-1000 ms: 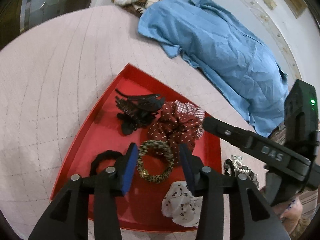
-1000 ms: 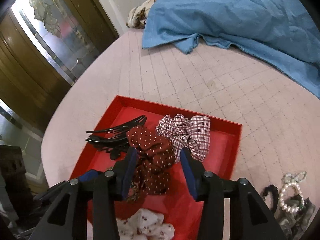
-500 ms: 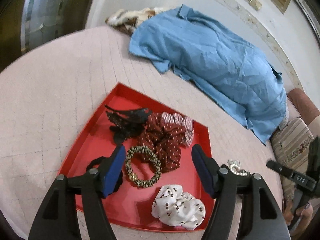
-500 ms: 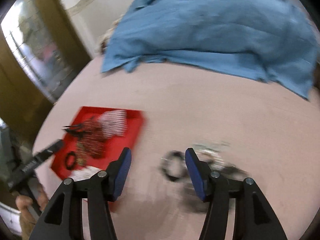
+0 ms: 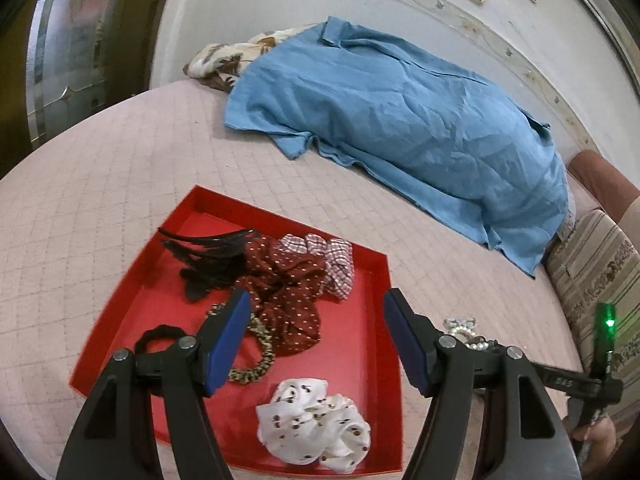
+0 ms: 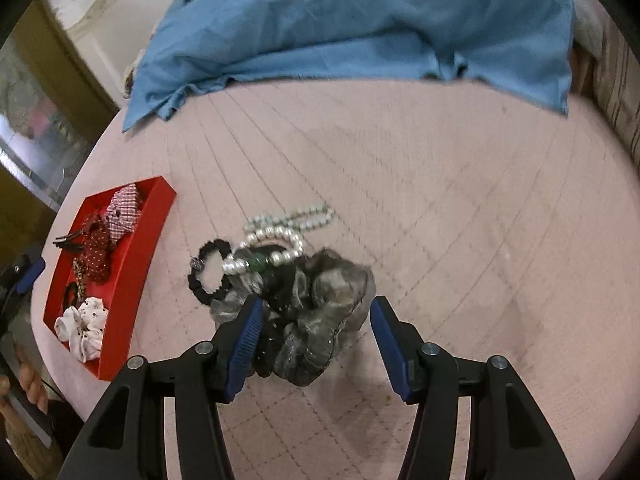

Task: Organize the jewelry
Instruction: 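Grasp the grey sheer scrunchie with the right tool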

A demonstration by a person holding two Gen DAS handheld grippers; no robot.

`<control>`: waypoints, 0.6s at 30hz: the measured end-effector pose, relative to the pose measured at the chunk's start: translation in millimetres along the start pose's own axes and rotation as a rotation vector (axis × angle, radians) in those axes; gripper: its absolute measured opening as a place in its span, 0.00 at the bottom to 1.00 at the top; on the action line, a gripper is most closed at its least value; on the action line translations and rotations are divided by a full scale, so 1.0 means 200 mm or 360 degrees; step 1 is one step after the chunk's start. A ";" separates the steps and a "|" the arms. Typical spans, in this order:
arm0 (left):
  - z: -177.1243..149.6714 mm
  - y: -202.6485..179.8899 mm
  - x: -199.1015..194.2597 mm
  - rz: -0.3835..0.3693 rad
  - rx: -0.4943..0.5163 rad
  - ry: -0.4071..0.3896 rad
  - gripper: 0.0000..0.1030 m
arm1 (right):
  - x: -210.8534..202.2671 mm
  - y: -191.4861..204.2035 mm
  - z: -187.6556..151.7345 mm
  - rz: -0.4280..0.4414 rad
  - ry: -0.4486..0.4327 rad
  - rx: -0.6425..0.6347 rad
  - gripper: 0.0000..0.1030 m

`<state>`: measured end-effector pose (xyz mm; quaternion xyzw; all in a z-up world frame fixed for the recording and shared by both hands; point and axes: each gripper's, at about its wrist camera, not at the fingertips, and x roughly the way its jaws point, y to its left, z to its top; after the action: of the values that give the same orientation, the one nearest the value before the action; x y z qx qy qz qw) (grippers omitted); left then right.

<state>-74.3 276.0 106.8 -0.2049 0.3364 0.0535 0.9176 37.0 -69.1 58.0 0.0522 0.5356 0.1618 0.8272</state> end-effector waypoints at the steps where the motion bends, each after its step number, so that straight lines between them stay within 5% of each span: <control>1: 0.00 -0.01 0.00 -0.0005 0.0004 0.0001 0.66 | 0.02 -0.01 -0.01 0.0029 0.0022 0.0021 0.52; 2: 0.00 -0.01 0.00 -0.0011 0.0010 0.0002 0.66 | 0.03 -0.02 -0.03 0.0079 0.0048 0.0034 0.25; 3: -0.01 -0.02 0.00 -0.0015 0.0016 0.0004 0.66 | 0.04 -0.02 -0.05 0.0109 0.0077 0.0021 0.14; 5: -0.01 -0.02 0.00 -0.0011 0.0025 0.0006 0.66 | 0.01 -0.02 -0.07 0.0093 0.0066 -0.0003 0.10; 8: -0.02 -0.02 -0.01 -0.0003 0.0032 0.0008 0.66 | -0.07 -0.07 -0.12 0.0065 0.0034 0.0011 0.09; 13: -0.06 -0.07 -0.03 -0.0011 0.0080 -0.0010 0.66 | -0.24 -0.24 -0.22 -0.0169 -0.0044 0.0014 0.09; 16: -0.10 -0.14 -0.05 -0.0040 0.0145 0.0008 0.66 | -0.30 -0.35 -0.27 -0.0232 -0.0058 0.0043 0.13; 18: -0.13 -0.19 -0.06 -0.0041 0.0189 0.0047 0.66 | -0.34 -0.40 -0.29 -0.0196 -0.0091 0.0083 0.28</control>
<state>-90.9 231.6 109.1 -0.1553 0.3497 0.0185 0.9237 -25.0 -171.2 72.2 0.0453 0.5179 0.0949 0.8489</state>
